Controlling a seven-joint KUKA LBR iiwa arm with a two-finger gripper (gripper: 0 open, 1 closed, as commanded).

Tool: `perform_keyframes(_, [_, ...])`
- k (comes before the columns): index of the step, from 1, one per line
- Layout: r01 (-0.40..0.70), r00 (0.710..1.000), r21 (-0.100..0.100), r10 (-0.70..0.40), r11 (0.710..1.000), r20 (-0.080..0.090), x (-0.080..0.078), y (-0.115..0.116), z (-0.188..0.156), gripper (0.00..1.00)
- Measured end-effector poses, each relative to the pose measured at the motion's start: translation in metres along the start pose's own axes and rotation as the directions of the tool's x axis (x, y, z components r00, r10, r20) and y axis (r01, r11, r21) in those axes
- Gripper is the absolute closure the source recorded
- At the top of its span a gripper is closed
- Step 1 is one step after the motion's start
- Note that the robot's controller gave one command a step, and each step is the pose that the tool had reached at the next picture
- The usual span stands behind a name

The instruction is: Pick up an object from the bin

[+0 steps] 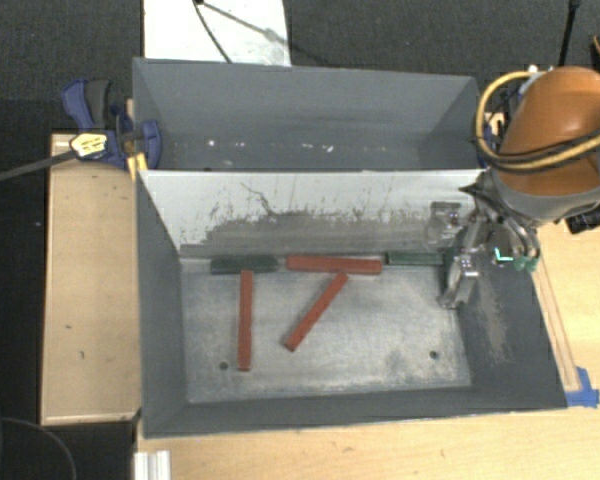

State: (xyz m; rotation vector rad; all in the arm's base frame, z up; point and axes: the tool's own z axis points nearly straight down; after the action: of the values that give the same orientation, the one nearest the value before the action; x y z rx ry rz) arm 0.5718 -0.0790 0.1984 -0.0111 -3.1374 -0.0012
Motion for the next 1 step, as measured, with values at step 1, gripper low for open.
perform_keyframes(1, [0.125, 0.992, 0.002, -0.125, 0.992, 0.013, 0.0162, 0.0288, -0.0609, 0.00])
